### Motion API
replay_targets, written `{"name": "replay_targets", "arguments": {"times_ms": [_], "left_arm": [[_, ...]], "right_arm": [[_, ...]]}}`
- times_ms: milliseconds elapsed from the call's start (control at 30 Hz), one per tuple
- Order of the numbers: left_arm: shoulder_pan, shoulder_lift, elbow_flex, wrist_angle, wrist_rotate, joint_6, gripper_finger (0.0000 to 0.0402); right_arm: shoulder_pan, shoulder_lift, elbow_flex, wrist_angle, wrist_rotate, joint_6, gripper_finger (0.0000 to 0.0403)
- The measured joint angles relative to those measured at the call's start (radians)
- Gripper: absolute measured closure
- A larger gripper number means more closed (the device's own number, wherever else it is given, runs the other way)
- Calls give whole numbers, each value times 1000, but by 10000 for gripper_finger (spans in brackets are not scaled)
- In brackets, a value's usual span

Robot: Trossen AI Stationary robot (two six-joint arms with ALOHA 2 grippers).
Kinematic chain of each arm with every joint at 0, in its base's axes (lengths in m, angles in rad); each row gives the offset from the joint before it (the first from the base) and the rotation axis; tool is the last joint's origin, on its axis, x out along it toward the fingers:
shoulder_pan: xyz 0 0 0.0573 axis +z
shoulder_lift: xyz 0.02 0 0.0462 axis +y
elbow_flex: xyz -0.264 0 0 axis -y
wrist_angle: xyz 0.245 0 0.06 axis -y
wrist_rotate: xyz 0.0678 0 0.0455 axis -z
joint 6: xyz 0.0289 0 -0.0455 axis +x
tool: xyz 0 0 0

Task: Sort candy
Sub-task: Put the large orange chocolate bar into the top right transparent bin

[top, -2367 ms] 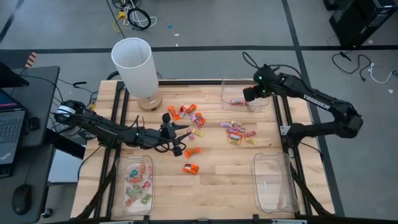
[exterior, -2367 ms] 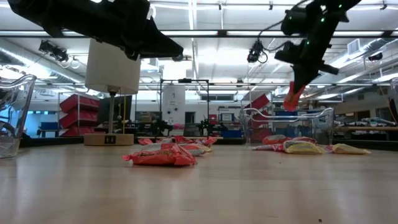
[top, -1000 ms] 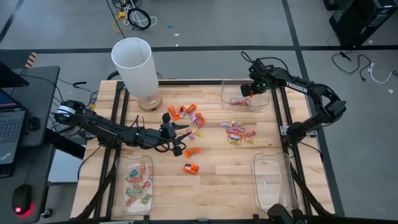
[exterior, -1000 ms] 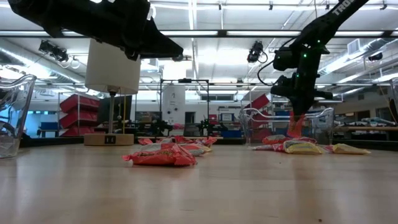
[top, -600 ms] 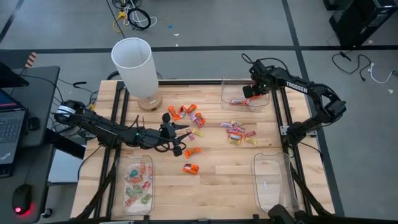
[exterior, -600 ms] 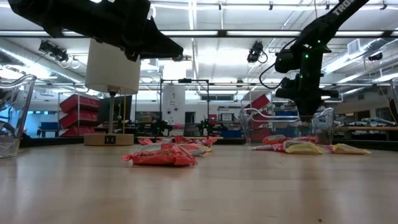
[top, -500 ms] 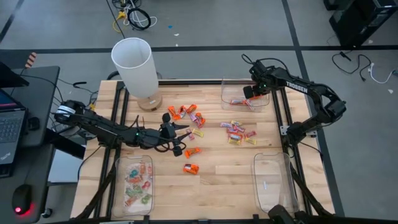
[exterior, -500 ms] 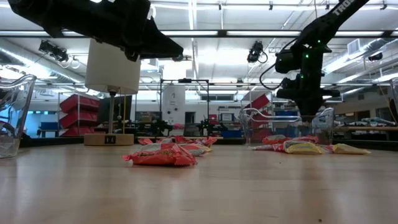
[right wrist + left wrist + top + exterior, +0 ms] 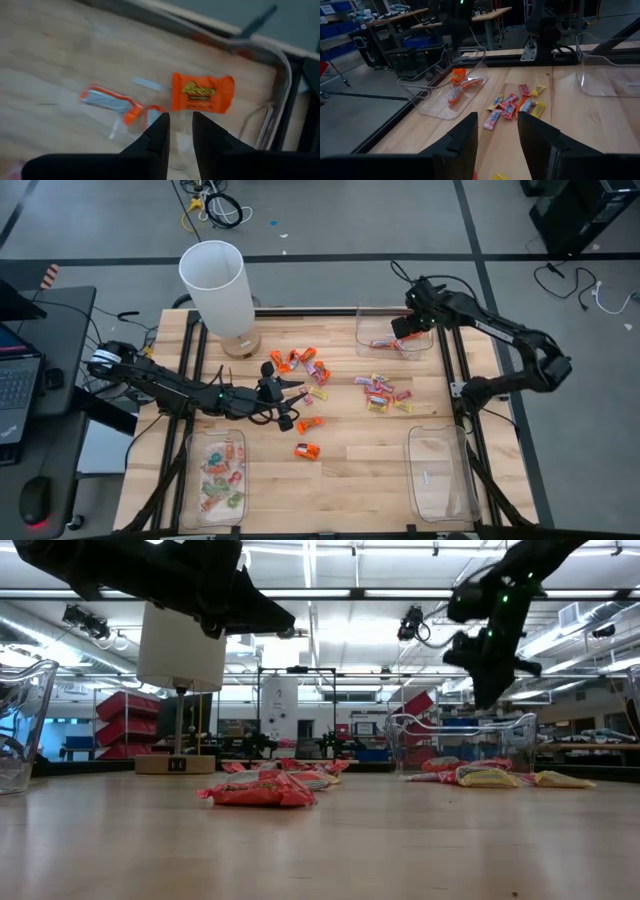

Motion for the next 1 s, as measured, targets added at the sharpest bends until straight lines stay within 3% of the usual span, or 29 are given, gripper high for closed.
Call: {"name": "replay_targets", "arguments": {"times_ms": [367,767,1000], "left_arm": [[0,0,0,0,97,-29,259],[-2,-1,0,1,191,-63,259],[-32,-23,0,17,192,-70,259]], "right_arm": [[183,-171,0,68,0,47,334],[378,-168,0,232,0,87,334],[485,-164,0,358,0,102,334]]}}
